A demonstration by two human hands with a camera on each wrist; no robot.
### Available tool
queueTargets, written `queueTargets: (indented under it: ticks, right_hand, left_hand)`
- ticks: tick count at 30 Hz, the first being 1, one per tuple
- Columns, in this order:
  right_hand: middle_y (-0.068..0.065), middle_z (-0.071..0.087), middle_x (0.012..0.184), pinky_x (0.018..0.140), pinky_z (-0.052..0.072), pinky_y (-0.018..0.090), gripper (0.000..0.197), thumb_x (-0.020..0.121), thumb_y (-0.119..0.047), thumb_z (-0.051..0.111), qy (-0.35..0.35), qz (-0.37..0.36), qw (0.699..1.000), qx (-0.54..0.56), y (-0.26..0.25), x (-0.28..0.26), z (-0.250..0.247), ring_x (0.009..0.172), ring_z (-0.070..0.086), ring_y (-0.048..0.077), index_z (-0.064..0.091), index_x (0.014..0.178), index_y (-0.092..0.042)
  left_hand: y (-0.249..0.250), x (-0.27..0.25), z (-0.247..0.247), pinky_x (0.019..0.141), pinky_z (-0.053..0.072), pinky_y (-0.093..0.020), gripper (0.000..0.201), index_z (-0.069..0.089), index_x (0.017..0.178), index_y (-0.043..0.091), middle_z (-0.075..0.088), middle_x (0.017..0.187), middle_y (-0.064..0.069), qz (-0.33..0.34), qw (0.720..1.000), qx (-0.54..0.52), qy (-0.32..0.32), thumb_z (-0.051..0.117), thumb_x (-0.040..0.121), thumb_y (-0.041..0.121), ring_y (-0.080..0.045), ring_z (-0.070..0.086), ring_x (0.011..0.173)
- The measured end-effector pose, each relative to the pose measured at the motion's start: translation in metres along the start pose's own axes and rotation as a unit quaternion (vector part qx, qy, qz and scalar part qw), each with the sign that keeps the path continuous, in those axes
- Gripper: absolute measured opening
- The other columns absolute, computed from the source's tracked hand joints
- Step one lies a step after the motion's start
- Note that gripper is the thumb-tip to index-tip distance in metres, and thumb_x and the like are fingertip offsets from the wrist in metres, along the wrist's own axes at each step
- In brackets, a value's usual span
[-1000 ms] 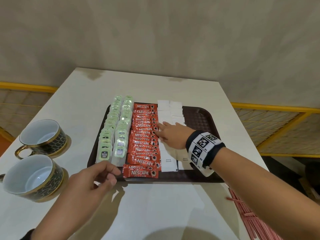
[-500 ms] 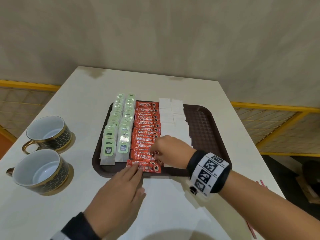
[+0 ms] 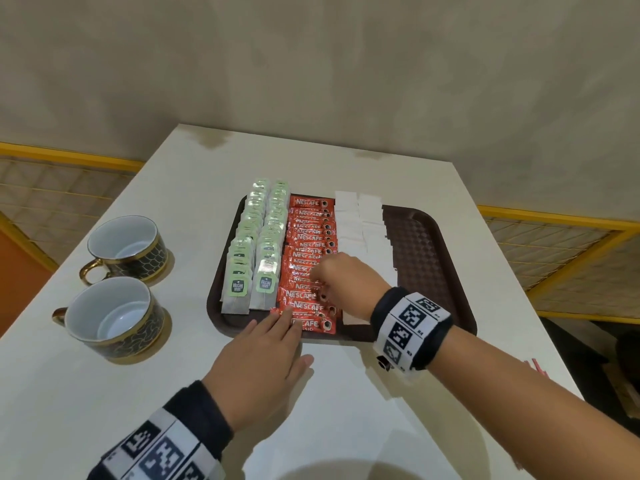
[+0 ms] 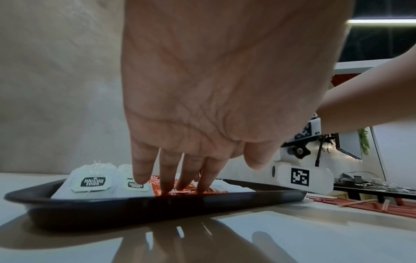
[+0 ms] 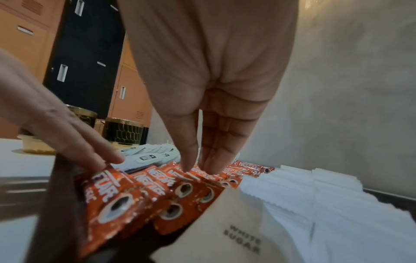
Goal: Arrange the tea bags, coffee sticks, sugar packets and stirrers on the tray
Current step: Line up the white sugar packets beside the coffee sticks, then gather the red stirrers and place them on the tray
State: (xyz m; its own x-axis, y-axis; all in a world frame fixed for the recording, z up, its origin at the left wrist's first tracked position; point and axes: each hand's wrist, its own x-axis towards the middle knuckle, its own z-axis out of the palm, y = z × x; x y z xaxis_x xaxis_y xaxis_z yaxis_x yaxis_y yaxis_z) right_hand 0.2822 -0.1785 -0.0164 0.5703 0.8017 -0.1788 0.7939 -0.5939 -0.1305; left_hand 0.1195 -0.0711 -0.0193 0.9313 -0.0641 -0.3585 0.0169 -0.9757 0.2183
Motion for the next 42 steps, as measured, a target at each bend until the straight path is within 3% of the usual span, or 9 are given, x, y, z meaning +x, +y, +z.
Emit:
queueTargets:
  ticks: [6, 15, 18, 23, 28, 31, 34, 37, 42]
  right_hand:
    - [0.009, 0.065, 0.101, 0.082, 0.055, 0.039, 0.021, 0.089, 0.003, 0.056, -0.021, 0.002, 1.0, -0.013, 0.0, 0.002, 0.007, 0.09, 0.062, 0.027, 0.068, 0.101, -0.008]
    - [0.002, 0.064, 0.119, 0.088, 0.047, 0.027, 0.032, 0.089, -0.023, 0.068, 0.059, 0.112, 0.983, 0.132, 0.012, -0.058, -0.021, 0.103, 0.06, 0.016, 0.066, 0.121, -0.018]
    - [0.0, 0.064, 0.116, 0.085, 0.043, 0.023, 0.036, 0.089, -0.032, 0.068, 0.065, 0.176, 0.973, 0.137, 0.02, -0.103, -0.018, 0.099, 0.058, 0.013, 0.066, 0.121, -0.018]
    - [0.003, 0.057, 0.103, 0.078, 0.045, 0.028, 0.018, 0.095, -0.019, 0.053, -0.027, 0.227, 0.97, 0.085, 0.029, -0.136, 0.006, 0.096, 0.058, 0.02, 0.066, 0.106, -0.014]
    - [0.004, 0.056, 0.104, 0.07, 0.035, 0.025, 0.025, 0.097, -0.01, 0.043, -0.001, 0.218, 0.974, 0.067, 0.026, -0.143, 0.018, 0.096, 0.058, 0.023, 0.065, 0.108, -0.014]
    - [0.003, 0.056, 0.106, 0.075, 0.041, 0.026, 0.023, 0.095, -0.015, 0.052, 0.012, 0.207, 0.972, 0.113, 0.029, -0.153, 0.018, 0.099, 0.058, 0.022, 0.065, 0.114, -0.015]
    - [0.0, 0.058, 0.113, 0.089, 0.047, 0.027, 0.036, 0.09, -0.032, 0.065, 0.081, 0.26, 0.945, 0.181, 0.044, -0.185, 0.012, 0.104, 0.058, 0.018, 0.062, 0.123, -0.018]
    - [0.004, 0.051, 0.13, 0.096, 0.048, 0.036, 0.071, 0.081, -0.055, 0.068, 0.13, 0.406, 0.882, 0.201, 0.07, -0.234, 0.009, 0.115, 0.053, 0.02, 0.049, 0.138, -0.017]
    - [0.011, 0.042, 0.133, 0.099, 0.046, 0.045, 0.105, 0.059, -0.082, 0.065, -0.031, 0.543, 0.822, 0.169, 0.093, -0.271, 0.032, 0.123, 0.044, 0.03, 0.038, 0.135, -0.015]
  left_hand:
    - [0.002, 0.001, 0.0, 0.121, 0.016, -0.036, 0.063, 0.011, 0.154, 0.02, 0.005, 0.162, 0.0, -0.014, 1.0, 0.005, -0.004, 0.016, 0.101, 0.052, -0.016, 0.009, 0.149]
    - [-0.005, -0.003, 0.004, 0.12, 0.015, -0.032, 0.062, 0.007, 0.154, 0.022, 0.001, 0.162, 0.001, 0.011, 0.999, -0.024, 0.025, 0.023, 0.101, 0.049, -0.017, 0.005, 0.149]
    - [-0.014, -0.007, 0.005, 0.115, 0.03, -0.029, 0.052, 0.021, 0.149, 0.028, 0.024, 0.154, 0.005, 0.01, 0.995, -0.054, 0.081, 0.03, 0.101, 0.046, -0.015, 0.024, 0.141]
    - [-0.03, -0.005, 0.005, 0.1, 0.044, -0.025, 0.037, 0.039, 0.137, 0.028, 0.044, 0.13, 0.003, -0.013, 0.995, -0.014, 0.098, 0.036, 0.101, 0.036, -0.014, 0.046, 0.119]
    - [-0.037, 0.001, 0.001, 0.102, 0.043, -0.028, 0.041, 0.038, 0.14, 0.025, 0.046, 0.131, -0.002, 0.003, 0.996, 0.013, 0.083, 0.042, 0.099, 0.022, -0.018, 0.047, 0.119]
    - [-0.036, 0.0, -0.003, 0.098, 0.042, -0.024, 0.038, 0.04, 0.137, 0.027, 0.048, 0.126, 0.0, 0.009, 0.997, 0.021, 0.069, 0.042, 0.1, 0.026, -0.015, 0.048, 0.115]
    - [-0.028, -0.001, -0.013, 0.087, 0.041, -0.022, 0.032, 0.047, 0.129, 0.026, 0.049, 0.114, 0.002, 0.024, 0.997, 0.025, 0.069, 0.045, 0.098, 0.028, -0.015, 0.049, 0.106]
    - [0.0, -0.003, -0.027, 0.084, 0.042, -0.025, 0.03, 0.049, 0.125, 0.03, 0.047, 0.107, 0.007, 0.068, 0.994, 0.013, 0.085, 0.051, 0.096, 0.033, -0.012, 0.048, 0.1]
    - [0.066, 0.001, -0.044, 0.086, 0.037, -0.022, 0.03, 0.047, 0.126, 0.036, 0.046, 0.116, 0.016, 0.148, 0.981, -0.055, 0.112, 0.046, 0.096, 0.041, -0.004, 0.042, 0.104]
